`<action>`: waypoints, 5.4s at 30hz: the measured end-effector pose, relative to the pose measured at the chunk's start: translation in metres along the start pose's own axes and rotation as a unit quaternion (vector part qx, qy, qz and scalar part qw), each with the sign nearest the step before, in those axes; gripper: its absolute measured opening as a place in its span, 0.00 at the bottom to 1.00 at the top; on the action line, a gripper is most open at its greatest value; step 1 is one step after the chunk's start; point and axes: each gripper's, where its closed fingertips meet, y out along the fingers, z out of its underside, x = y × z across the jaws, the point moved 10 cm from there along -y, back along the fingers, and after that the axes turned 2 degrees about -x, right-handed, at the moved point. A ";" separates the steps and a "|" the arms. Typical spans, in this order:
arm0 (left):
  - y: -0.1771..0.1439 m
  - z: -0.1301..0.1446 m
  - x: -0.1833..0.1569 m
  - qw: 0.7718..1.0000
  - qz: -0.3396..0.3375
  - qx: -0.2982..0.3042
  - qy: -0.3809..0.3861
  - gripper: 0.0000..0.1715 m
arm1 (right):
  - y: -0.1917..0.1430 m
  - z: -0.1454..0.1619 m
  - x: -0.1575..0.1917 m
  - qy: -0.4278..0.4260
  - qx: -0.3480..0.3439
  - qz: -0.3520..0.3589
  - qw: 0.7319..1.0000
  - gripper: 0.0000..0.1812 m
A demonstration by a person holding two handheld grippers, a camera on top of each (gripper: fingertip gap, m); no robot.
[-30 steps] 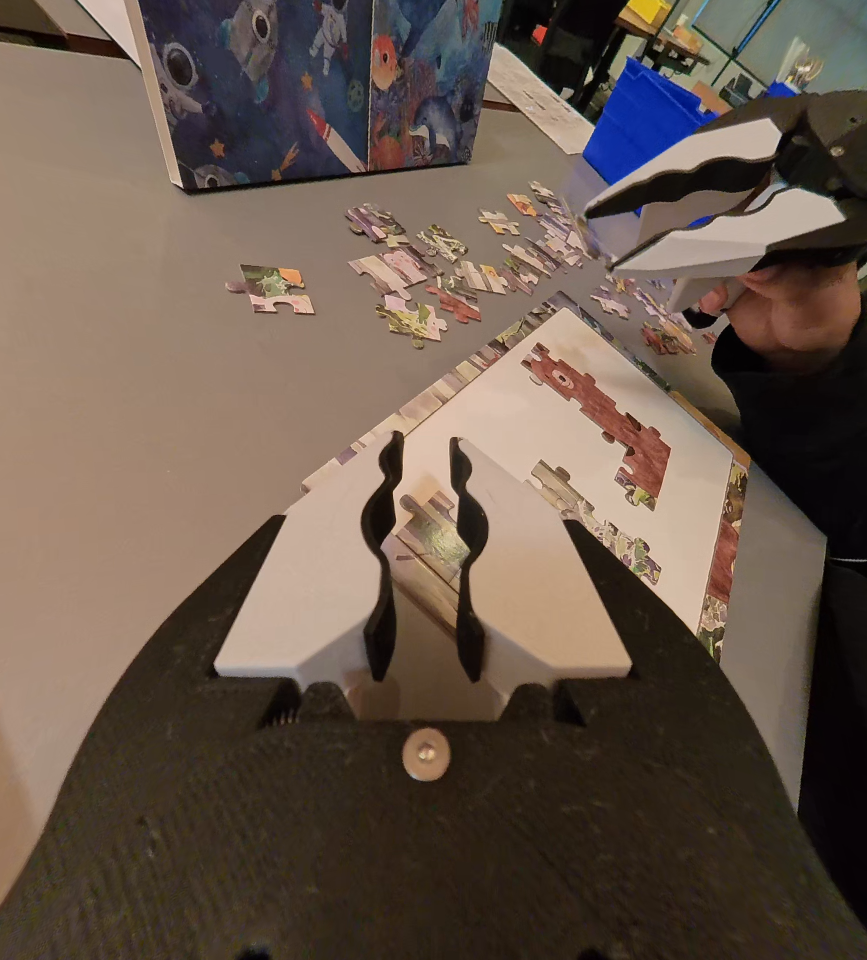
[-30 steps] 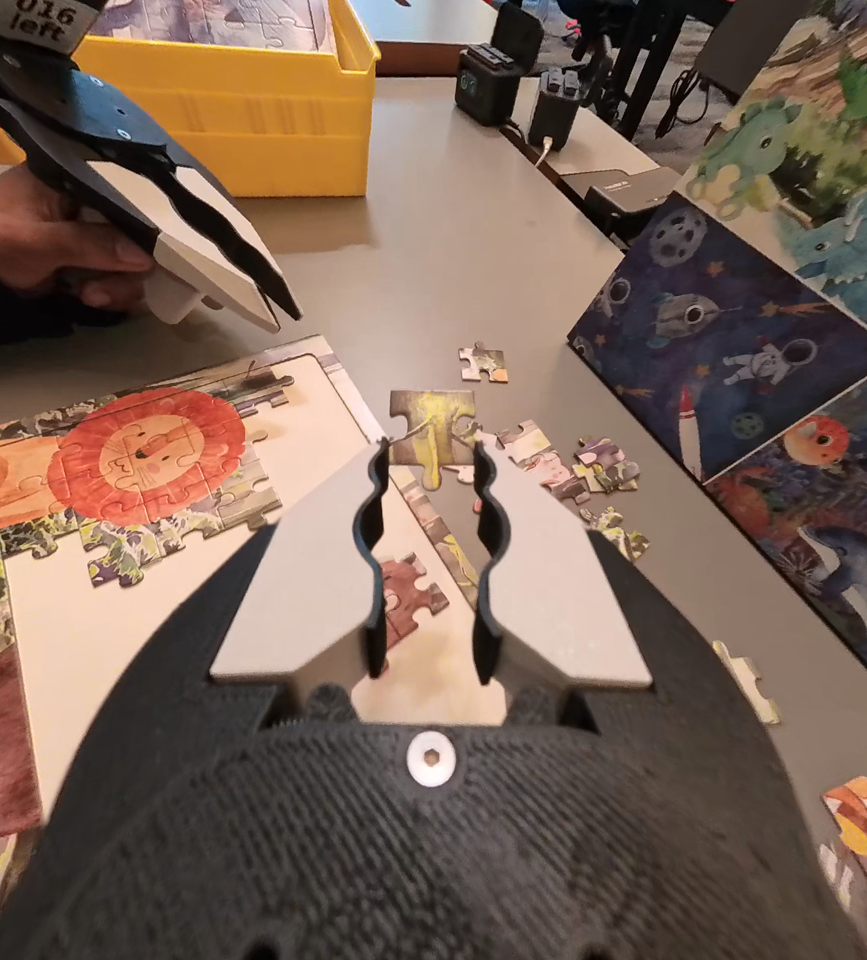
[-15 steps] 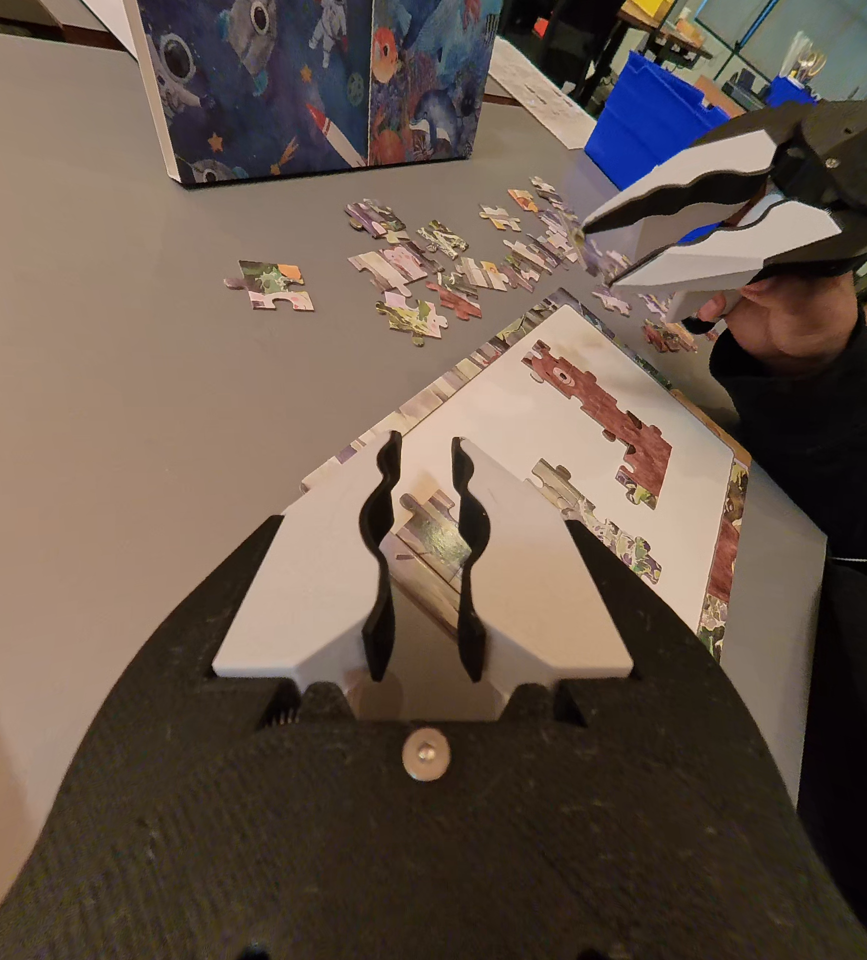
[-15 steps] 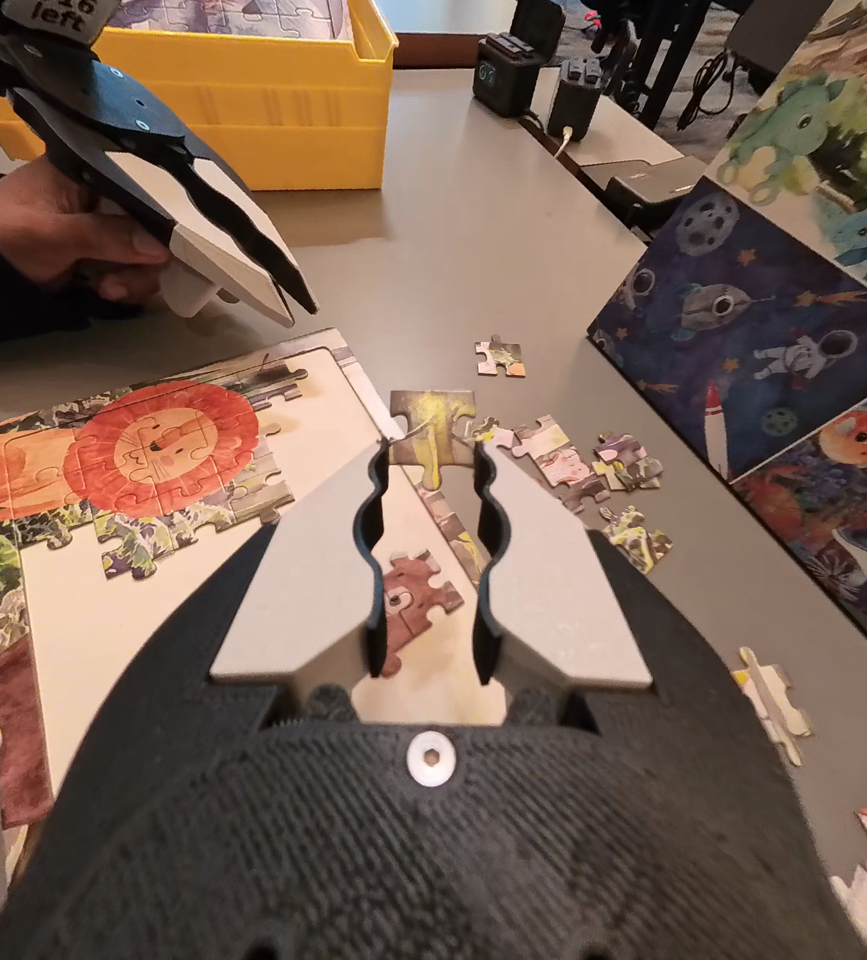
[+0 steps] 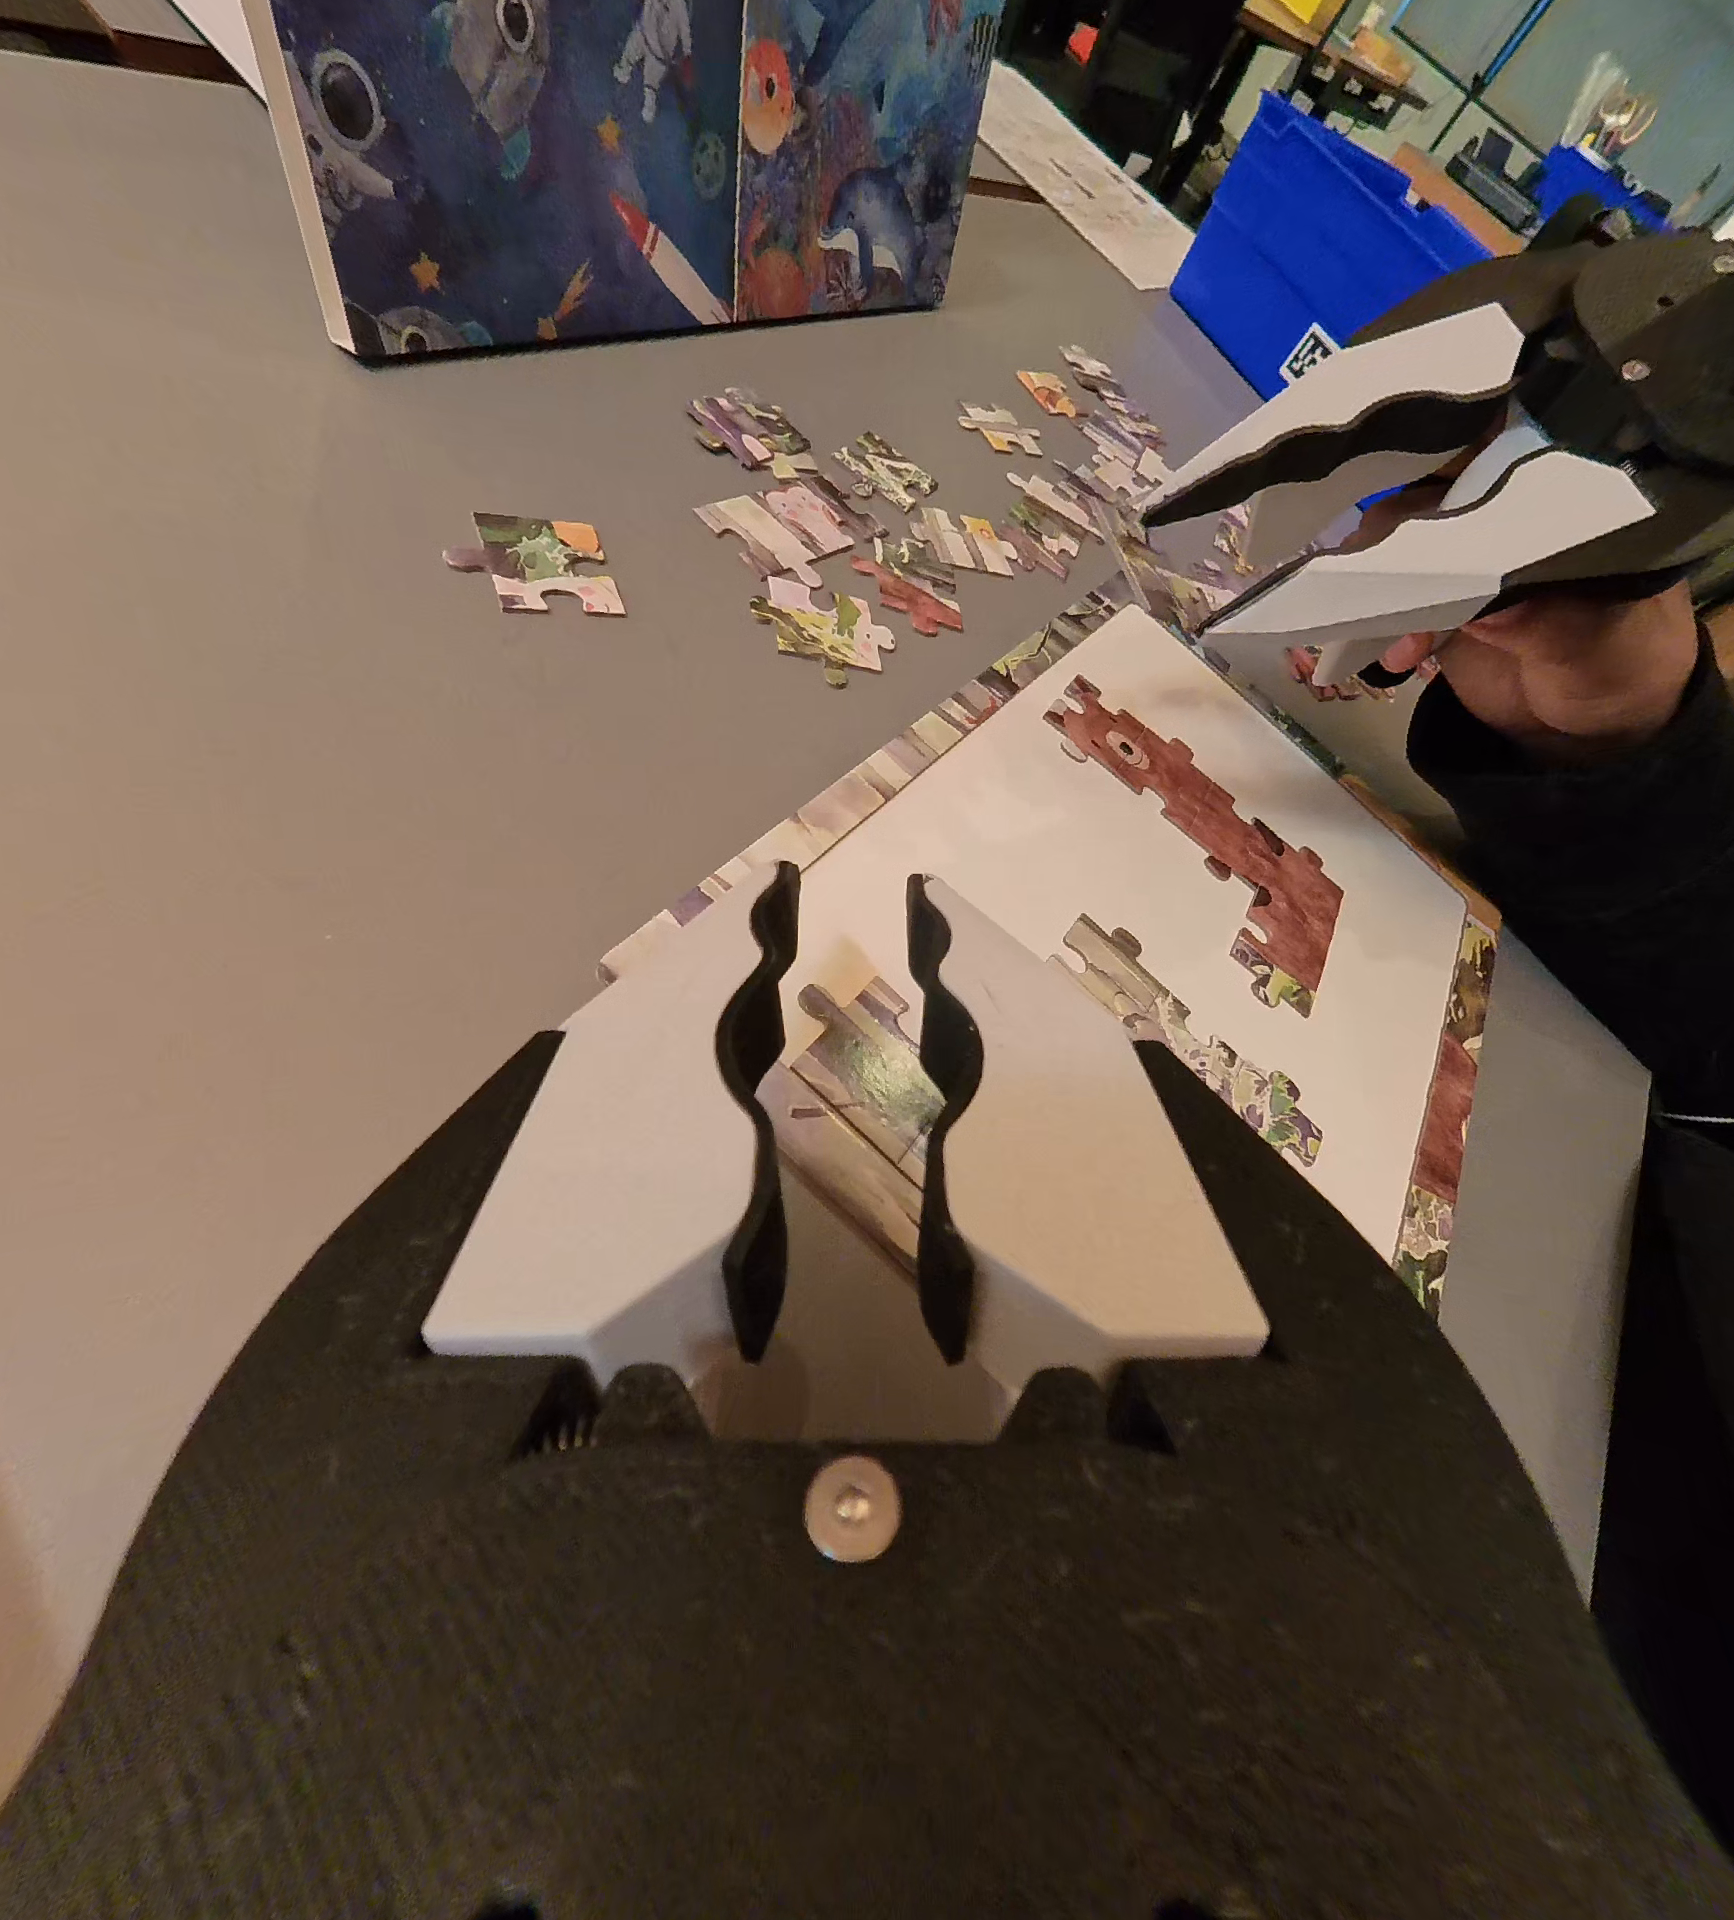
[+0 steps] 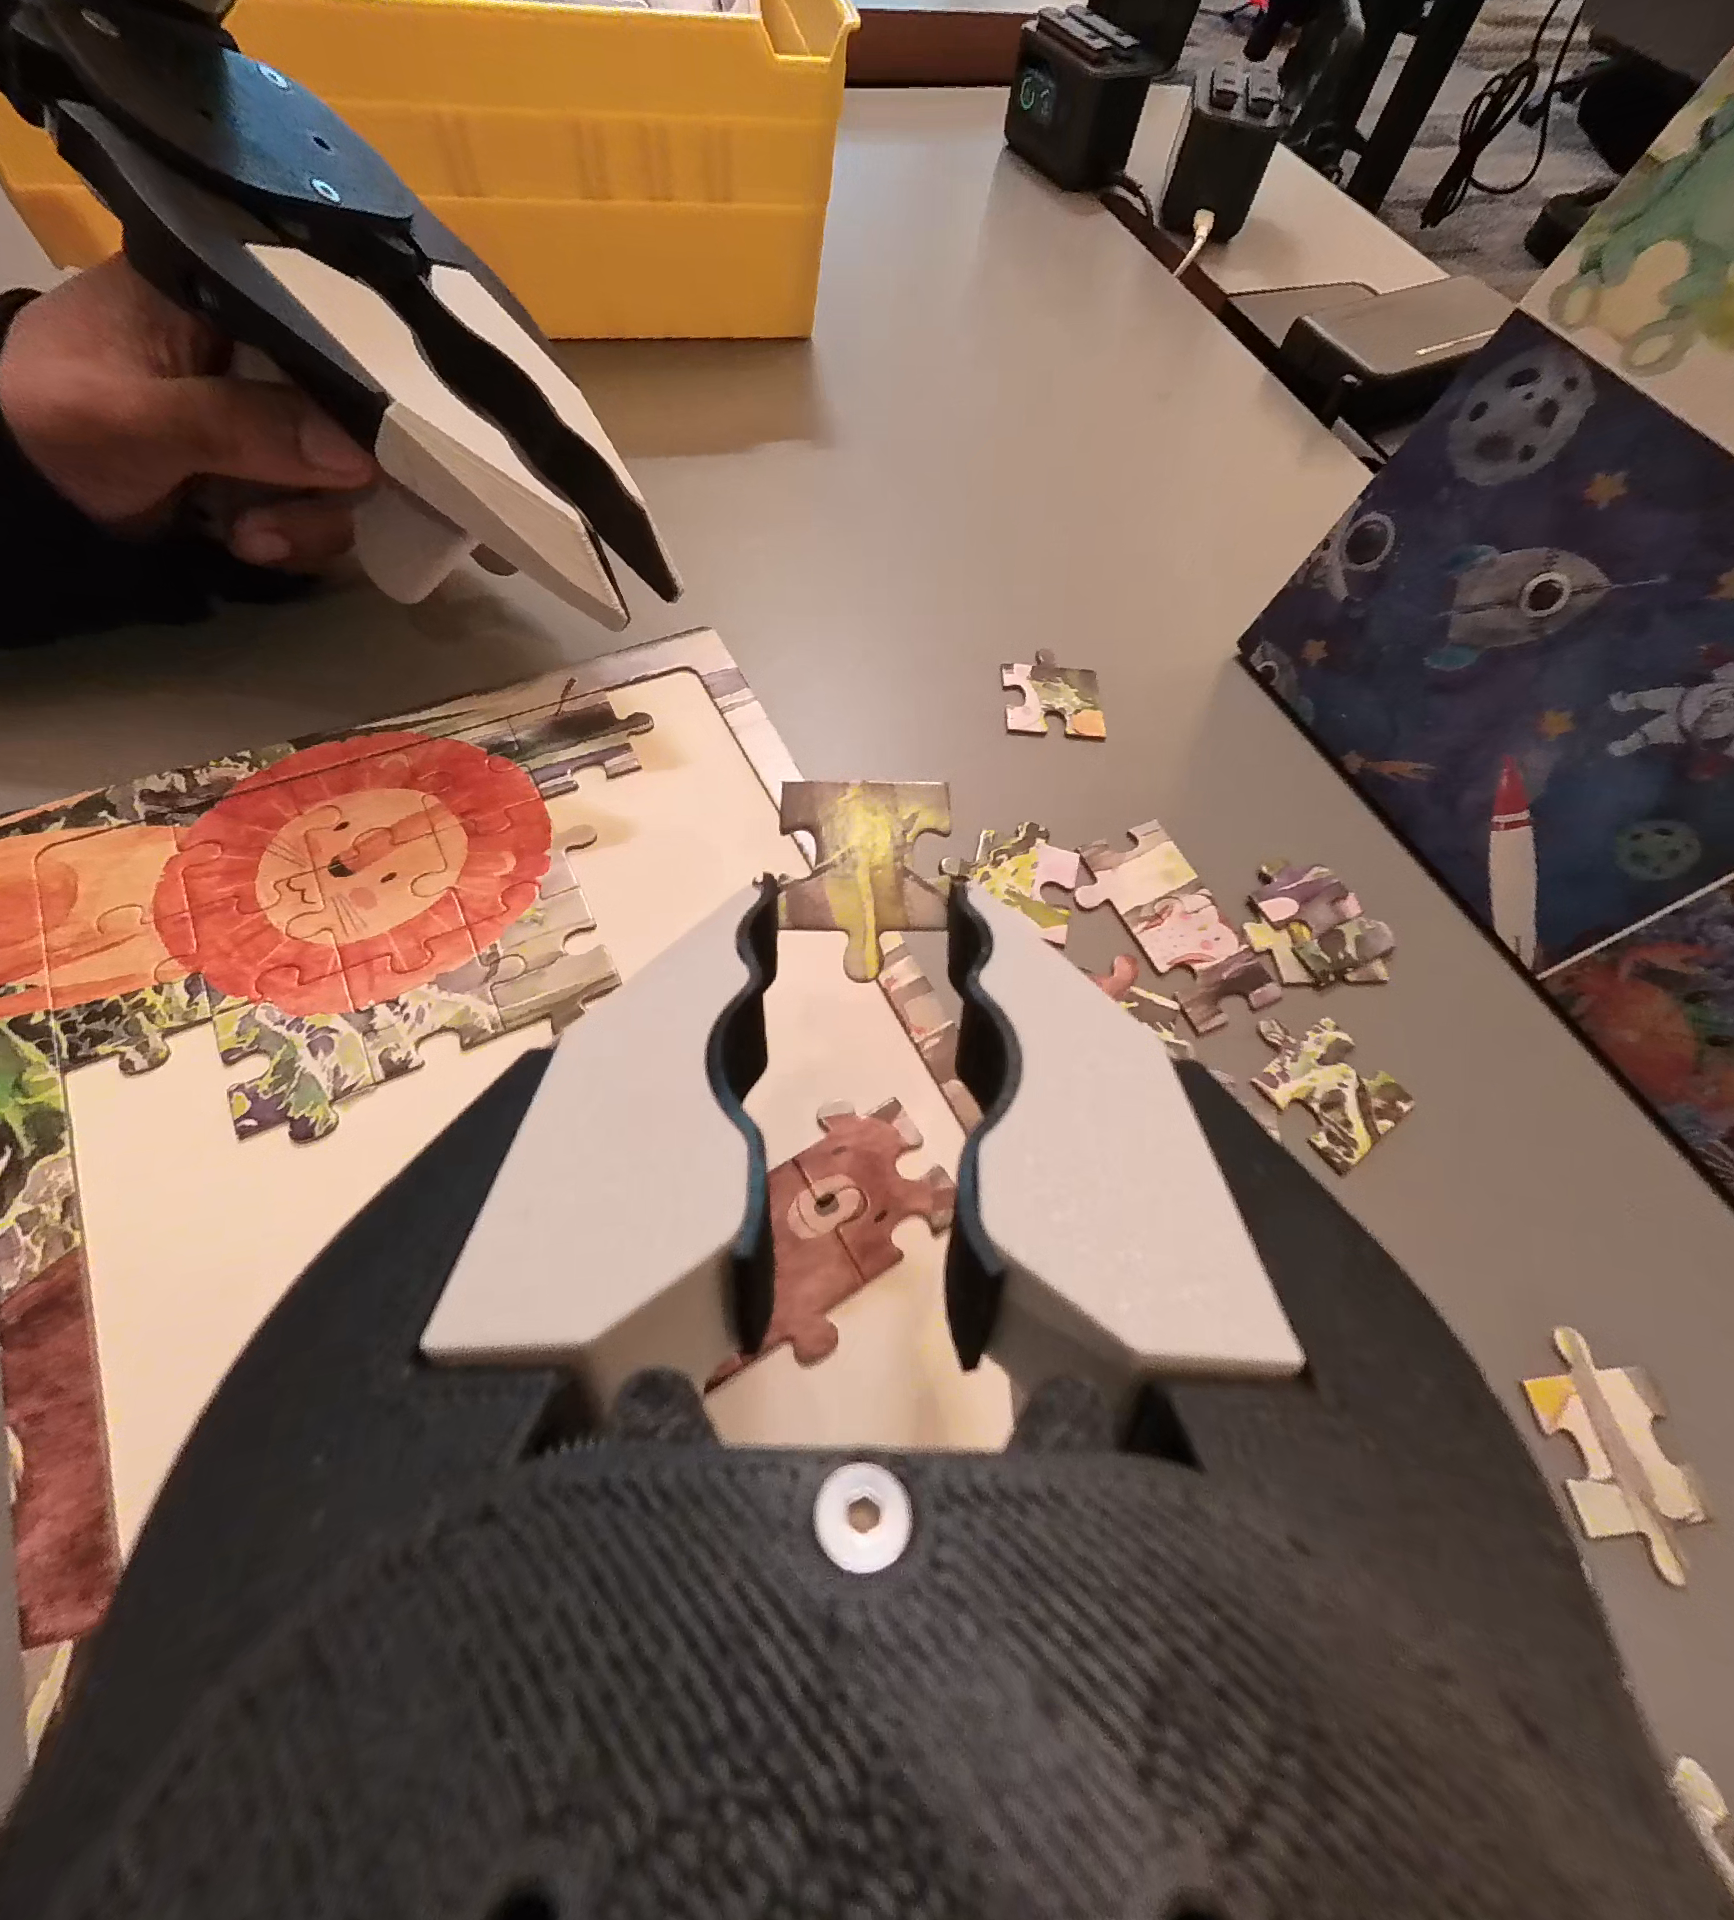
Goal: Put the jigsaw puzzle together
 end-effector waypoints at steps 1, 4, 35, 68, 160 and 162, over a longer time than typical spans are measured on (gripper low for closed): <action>0.000 0.000 0.000 1.000 0.000 0.000 0.000 0.11 | 0.000 0.000 0.000 0.001 -0.001 0.000 1.000 0.17; 0.000 0.000 0.000 1.000 0.000 0.001 0.000 0.11 | -0.001 0.000 -0.001 0.002 -0.003 0.001 1.000 0.17; 0.000 0.000 -0.001 1.000 0.023 -0.009 -0.009 0.12 | 0.004 -0.005 0.019 -0.064 -0.019 -0.045 0.997 0.17; 0.013 0.004 -0.012 0.990 0.099 0.027 -0.099 0.09 | 0.013 -0.004 0.041 -0.227 -0.017 0.016 0.974 0.04; 0.046 0.011 -0.049 0.970 -0.133 0.149 0.138 0.29 | -0.039 -0.010 0.022 -0.201 -0.064 0.110 0.971 0.03; 0.047 0.013 -0.046 0.967 -0.148 0.162 0.130 0.33 | -0.038 -0.010 0.023 -0.202 -0.063 0.110 0.971 0.03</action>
